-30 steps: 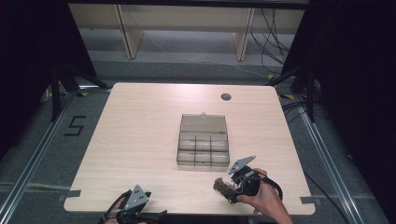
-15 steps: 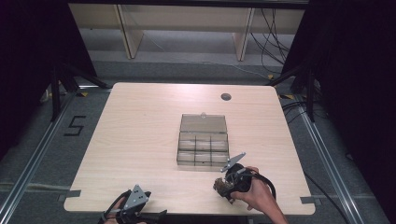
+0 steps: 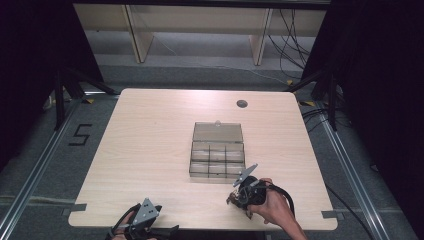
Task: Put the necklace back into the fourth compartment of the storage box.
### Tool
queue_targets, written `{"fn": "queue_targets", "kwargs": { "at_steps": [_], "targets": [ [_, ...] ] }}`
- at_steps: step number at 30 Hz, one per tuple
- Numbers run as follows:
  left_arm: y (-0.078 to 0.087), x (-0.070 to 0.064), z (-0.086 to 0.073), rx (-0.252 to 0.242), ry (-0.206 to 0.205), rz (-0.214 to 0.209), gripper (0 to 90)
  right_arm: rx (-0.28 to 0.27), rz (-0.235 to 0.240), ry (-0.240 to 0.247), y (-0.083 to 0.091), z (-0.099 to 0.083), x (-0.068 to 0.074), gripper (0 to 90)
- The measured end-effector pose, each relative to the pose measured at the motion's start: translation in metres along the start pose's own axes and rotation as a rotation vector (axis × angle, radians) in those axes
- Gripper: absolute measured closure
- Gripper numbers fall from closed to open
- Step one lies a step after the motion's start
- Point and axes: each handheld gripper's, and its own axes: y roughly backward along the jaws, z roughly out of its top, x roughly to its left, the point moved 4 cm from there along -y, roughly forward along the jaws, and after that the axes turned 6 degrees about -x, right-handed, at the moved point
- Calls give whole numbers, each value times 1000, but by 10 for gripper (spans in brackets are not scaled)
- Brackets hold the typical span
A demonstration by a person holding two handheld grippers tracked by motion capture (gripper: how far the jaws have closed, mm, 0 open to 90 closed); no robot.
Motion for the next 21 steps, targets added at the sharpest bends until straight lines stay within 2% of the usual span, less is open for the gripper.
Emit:
{"fn": "queue_targets", "kwargs": {
  "at_steps": [2, 3, 5, 6, 7, 8, 9, 12, 13, 14, 17, 20, 21],
  "targets": [
    [0, 0, 0, -4, 2, 2, 160, 9, 1, 29, 2, 3, 1, 800],
    [-1, -1, 0, 1, 29, -2, 160, 9, 1, 29, 2, 3, 1, 800],
    [-1, 0, 0, -5, 1, 5, 160, 19, 3, 44, 3, 6, 1, 802],
    [-1, 0, -1, 0, 7, 2, 160, 26, 5, 55, 4, 8, 1, 802],
    [-1, -1, 0, -5, 35, 1, 160, 33, 15, 78, 5, 14, 2, 803],
    [-1, 0, 0, -10, 13, 5, 160, 33, 15, 78, 5, 14, 2, 803],
    [0, 2, 0, 10, -3, 16, 160, 35, 11, 79, 7, 17, 3, 803],
    [-1, 0, 0, -6, 10, 6, 160, 50, 9, 103, 18, 33, 7, 803],
    [-1, 0, 0, -10, 14, 1, 160, 50, 9, 103, 18, 33, 7, 803],
    [-1, 0, 0, -20, 15, 9, 160, 53, 12, 111, 20, 37, 8, 803],
    [-1, 0, 0, -17, 12, 5, 160, 58, 8, 135, 30, 52, 8, 803],
    [-1, 0, 0, -20, 13, 7, 160, 56, 13, 142, 33, 59, 7, 803],
    [-1, -2, 0, -19, 33, 7, 160, 60, 15, 145, 34, 61, 7, 803]
  ]
}}
